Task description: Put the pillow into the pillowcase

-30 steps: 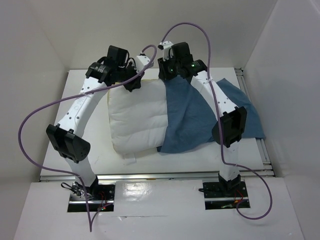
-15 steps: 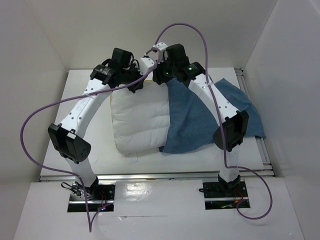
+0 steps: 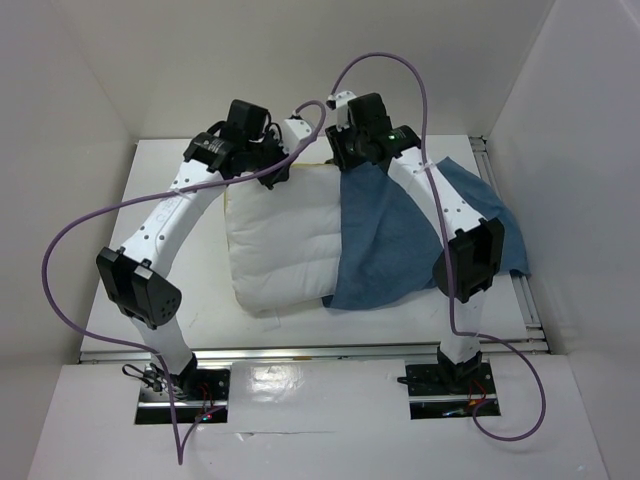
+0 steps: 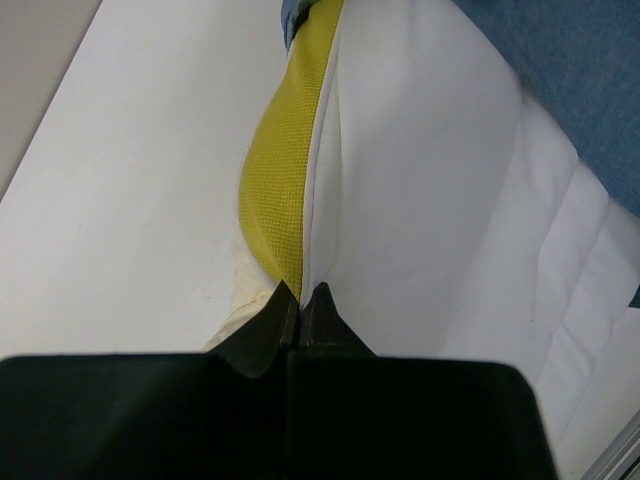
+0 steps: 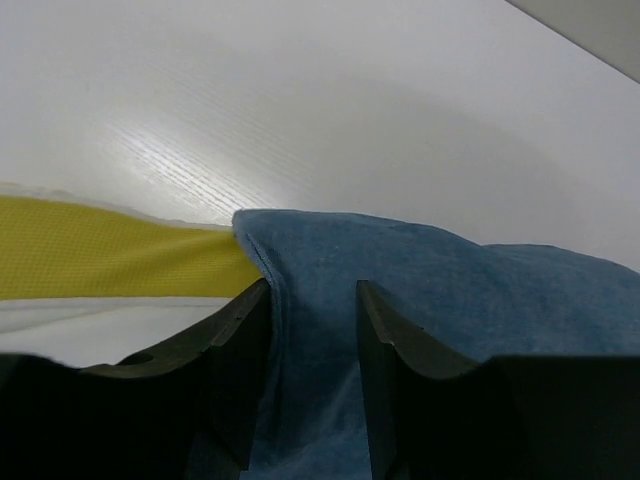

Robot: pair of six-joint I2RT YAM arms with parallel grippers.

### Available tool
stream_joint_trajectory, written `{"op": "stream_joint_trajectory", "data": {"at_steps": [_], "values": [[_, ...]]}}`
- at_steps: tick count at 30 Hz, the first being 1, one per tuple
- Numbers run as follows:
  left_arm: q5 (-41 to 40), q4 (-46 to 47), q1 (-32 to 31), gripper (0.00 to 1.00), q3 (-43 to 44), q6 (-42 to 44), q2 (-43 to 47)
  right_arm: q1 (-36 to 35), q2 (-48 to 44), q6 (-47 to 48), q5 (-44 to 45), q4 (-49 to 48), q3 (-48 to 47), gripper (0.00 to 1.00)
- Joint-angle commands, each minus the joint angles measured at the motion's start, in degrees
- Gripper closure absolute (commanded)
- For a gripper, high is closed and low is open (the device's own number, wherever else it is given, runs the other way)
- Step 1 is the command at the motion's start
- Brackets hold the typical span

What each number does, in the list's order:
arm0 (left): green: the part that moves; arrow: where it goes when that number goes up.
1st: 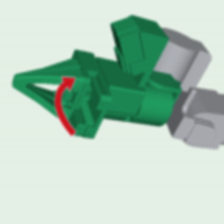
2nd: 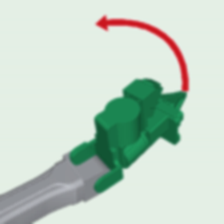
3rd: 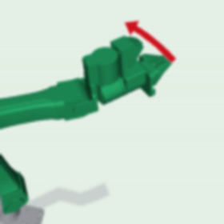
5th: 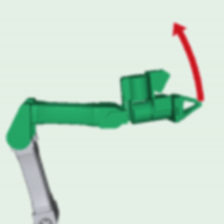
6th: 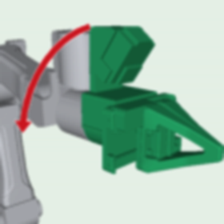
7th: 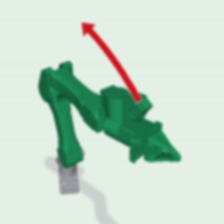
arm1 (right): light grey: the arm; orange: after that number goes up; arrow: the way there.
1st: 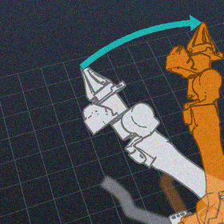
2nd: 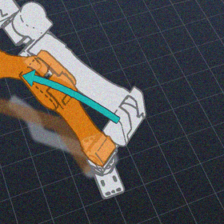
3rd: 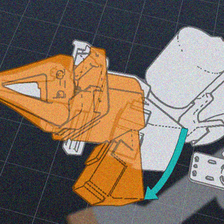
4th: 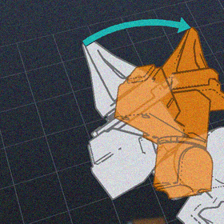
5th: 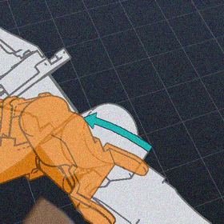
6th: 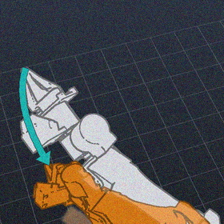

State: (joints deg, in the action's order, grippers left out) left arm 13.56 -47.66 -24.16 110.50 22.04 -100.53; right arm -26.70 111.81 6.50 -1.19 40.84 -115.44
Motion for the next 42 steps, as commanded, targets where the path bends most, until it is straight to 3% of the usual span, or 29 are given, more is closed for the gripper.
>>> {"op": "stream_joint_trajectory", "data": {"at_steps": [1, 4, 5, 6, 11, 16, 22, 28, 30, 31, 32, 33, 36, 40, 42], "values": [[0.41, 5.47, -0.18, 1.0, 0.95, -0.43, 4.2, 1.03, -3.79, 1.32, 3.65, 1.17, 1.09, 0.55], [0.41, 5.47, -0.18, 1.0, 2.17, -0.42, 4.2, 1.56, -3.26, 1.85, 1.99, 1.7, 1.71, 0.81], [0.41, 5.47, -0.18, 1.0, 2.18, -0.42, 4.2, 1.56, -3.26, 1.85, 0.85, 1.7, 1.71, 0.97], [0.41, 5.47, -0.18, 1.0, 2.18, -0.42, 3.68, 1.56, -2.74, 1.85, -1.77, 2.22, 1.18, 1.0], [-0.11, 6.61, -0.18, 1.0, 0.95, -1.03, 3.68, 0.87, -1.24, 0.36, -12.85, 4.07, -6.89, 1.0], [-1.17, 8.64, -0.71, 1.0, 0.42, -2.09, 4.2, -5.81, 0.69, -2.54, -21.91, 4.07, -14.73, 1.0], [-2.75, 12.49, -0.71, 1.0, -0.11, -4.55, 4.82, -14.68, 1.83, -4.56, -22.01, 2.49, -18.95, 1.0], [-2.75, 14.43, -0.71, 1.0, -1.24, -5.78, 5.95, -16.1, 3.15, -7.29, -22.36, 2.49, -18.95, 1.0], [-2.75, 15.83, -0.71, 1.0, -2.82, -5.78, 6.75, -16.1, 3.68, -6.77, -18.69, 2.49, -18.95, 1.0], [-2.75, 15.84, -0.71, 1.0, -2.83, -5.78, 7.53, -16.1, 3.68, -6.77, -16.32, 1.79, -18.16, 0.95], [-2.75, 16.45, -0.71, 1.0, -3.7, -5.78, 7.54, -14.71, 3.16, -6.16, -12.38, 1.0, -17.63, 0.77], [-2.75, 16.98, -0.71, 1.0, -4.49, -5.78, 8.33, -13.74, 2.63, -5.63, -10.43, 1.0, -17.63, 0.65], [-2.75, 16.99, -0.71, 1.0, -4.5, -5.78, 9.56, -9.0, 1.92, -5.01, -4.71, -0.15, -17.02, 0.37], [-3.8, 16.99, -1.24, 1.0, -5.03, -5.17, 10.09, -2.32, -1.67, -3.87, -1.01, -4.27, -12.91, 0.23], [-3.81, 16.99, -1.24, 1.0, -5.03, -4.46, 10.09, 0.94, -3.87, -2.11, 1.44, -6.56, -10.87, 0.21]]}}
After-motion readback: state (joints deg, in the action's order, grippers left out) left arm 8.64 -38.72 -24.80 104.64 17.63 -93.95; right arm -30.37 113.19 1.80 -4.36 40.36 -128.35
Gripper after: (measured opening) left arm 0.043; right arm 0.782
